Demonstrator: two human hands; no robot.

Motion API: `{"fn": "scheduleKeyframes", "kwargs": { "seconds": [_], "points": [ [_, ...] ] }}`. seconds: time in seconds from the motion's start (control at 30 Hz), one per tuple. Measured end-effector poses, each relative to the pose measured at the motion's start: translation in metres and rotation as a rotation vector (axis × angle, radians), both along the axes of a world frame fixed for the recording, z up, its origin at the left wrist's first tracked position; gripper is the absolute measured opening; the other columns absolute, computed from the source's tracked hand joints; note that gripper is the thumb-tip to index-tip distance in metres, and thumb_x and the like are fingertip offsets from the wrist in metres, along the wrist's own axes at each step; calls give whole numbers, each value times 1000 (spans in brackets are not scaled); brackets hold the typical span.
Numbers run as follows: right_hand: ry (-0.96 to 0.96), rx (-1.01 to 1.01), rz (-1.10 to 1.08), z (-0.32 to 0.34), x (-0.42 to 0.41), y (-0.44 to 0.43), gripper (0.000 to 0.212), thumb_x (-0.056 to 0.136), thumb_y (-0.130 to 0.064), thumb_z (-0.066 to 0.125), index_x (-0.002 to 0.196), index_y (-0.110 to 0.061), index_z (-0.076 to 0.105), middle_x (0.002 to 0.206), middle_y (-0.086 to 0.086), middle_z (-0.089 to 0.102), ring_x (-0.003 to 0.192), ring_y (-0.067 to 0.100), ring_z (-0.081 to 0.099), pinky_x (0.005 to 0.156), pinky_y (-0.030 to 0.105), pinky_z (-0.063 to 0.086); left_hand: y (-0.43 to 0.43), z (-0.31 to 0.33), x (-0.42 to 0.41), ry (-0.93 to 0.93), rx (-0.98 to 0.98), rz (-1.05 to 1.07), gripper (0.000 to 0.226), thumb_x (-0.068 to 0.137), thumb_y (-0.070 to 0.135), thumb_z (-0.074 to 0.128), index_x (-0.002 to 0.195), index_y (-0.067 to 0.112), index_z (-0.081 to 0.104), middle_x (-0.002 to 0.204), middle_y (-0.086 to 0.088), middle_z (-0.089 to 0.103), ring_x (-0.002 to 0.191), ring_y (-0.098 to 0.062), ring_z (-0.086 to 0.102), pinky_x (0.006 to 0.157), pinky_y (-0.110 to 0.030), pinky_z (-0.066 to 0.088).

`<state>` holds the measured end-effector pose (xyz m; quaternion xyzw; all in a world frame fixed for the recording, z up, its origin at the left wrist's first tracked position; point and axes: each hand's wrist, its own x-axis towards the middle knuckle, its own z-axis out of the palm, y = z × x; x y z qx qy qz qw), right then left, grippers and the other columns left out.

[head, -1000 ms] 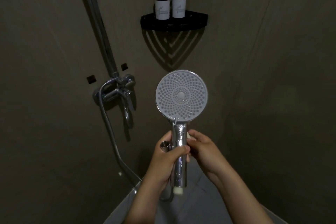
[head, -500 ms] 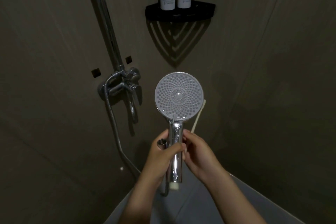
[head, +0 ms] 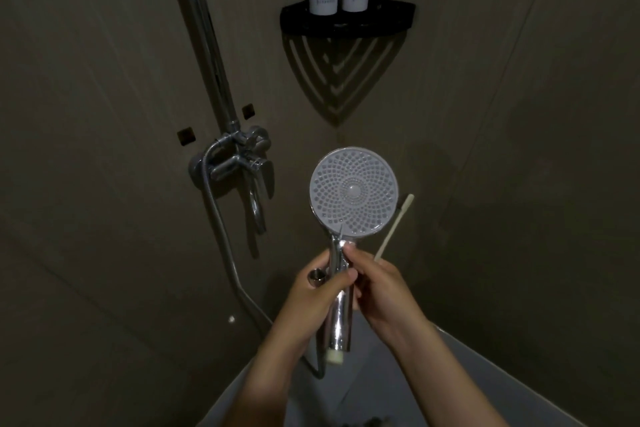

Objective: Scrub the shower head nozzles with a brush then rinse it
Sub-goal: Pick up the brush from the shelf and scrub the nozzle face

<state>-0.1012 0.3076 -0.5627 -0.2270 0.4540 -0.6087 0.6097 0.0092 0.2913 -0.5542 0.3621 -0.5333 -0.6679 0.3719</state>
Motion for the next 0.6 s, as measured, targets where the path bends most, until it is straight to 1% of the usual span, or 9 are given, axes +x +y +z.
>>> {"fn": "scheduleKeyframes", "kwargs": {
  "seconds": [0.1, 0.17, 0.23, 0.27, 0.33, 0.4, 0.43, 0.5, 0.6],
  "points": [
    [11, -5, -46, -2, 0, -3, 52, 64, -35, 80, 100, -3, 60, 83, 23, 51, 72, 28, 51, 59, 32, 37, -4, -3, -1, -37, -1, 0, 30, 91, 12, 55, 115, 29, 65, 96, 5, 73, 90, -10, 67, 77, -24, 52],
    [-15, -16, -86, -5, 0, -7, 31, 70, -23, 76, 88, -2, 61, 73, 19, 55, 65, 25, 54, 59, 31, 41, -8, -2, -3, -41, -23, 0, 32, 93, 13, 53, 119, 31, 61, 108, 9, 71, 102, -6, 66, 83, -18, 50],
    [-8, -20, -96, -5, 1, -11, 12, 80, -16, 67, 74, -7, 61, 60, 8, 58, 55, 18, 56, 52, 27, 45, -11, 0, -4, -17, -26, 7, 31, 94, 12, 51, 116, 31, 61, 106, 12, 72, 102, -3, 65, 80, -13, 49],
    [3, -26, -100, -6, 1, -13, 14, 83, -14, 65, 71, -8, 60, 56, 5, 58, 52, 16, 55, 50, 24, 45, -13, 0, -4, -9, -25, 18, 30, 94, 12, 51, 114, 31, 62, 104, 13, 72, 101, -3, 66, 78, -12, 48],
    [41, -30, -110, -7, 1, -20, 13, 84, -15, 65, 76, -6, 62, 62, 8, 60, 59, 20, 57, 59, 29, 47, -18, -4, -3, -11, 1, 73, 29, 94, 14, 53, 117, 29, 61, 102, 13, 72, 99, -1, 66, 78, -12, 49],
    [61, -14, -118, -6, 2, -27, 14, 84, -17, 66, 85, -3, 66, 74, 16, 63, 70, 27, 60, 72, 38, 49, -24, -11, 0, -44, 60, 168, 32, 93, 19, 55, 123, 28, 57, 93, 14, 71, 85, 0, 69, 71, -13, 51],
    [70, -1, -118, -8, 1, -32, 14, 84, -18, 67, 85, -3, 66, 76, 17, 63, 71, 28, 61, 74, 40, 49, -28, -14, 3, -67, 79, 209, 33, 93, 21, 55, 125, 26, 56, 84, 12, 68, 68, -2, 67, 60, -14, 49],
    [86, 25, -130, -10, 2, -42, 13, 83, -18, 67, 79, -7, 63, 69, 13, 60, 65, 25, 59, 69, 36, 47, -37, -20, 11, -102, 87, 279, 31, 94, 23, 53, 125, 22, 57, 73, 2, 65, 41, -4, 48, 41, -15, 37],
    [94, 52, -149, -19, 1, -57, 17, 84, -17, 67, 70, -11, 58, 57, 4, 55, 54, 16, 53, 56, 28, 41, -55, -25, 23, -109, 109, 392, 26, 95, 22, 51, 119, 15, 59, 79, -7, 68, 36, -3, 38, 34, -12, 28]
  ]
}}
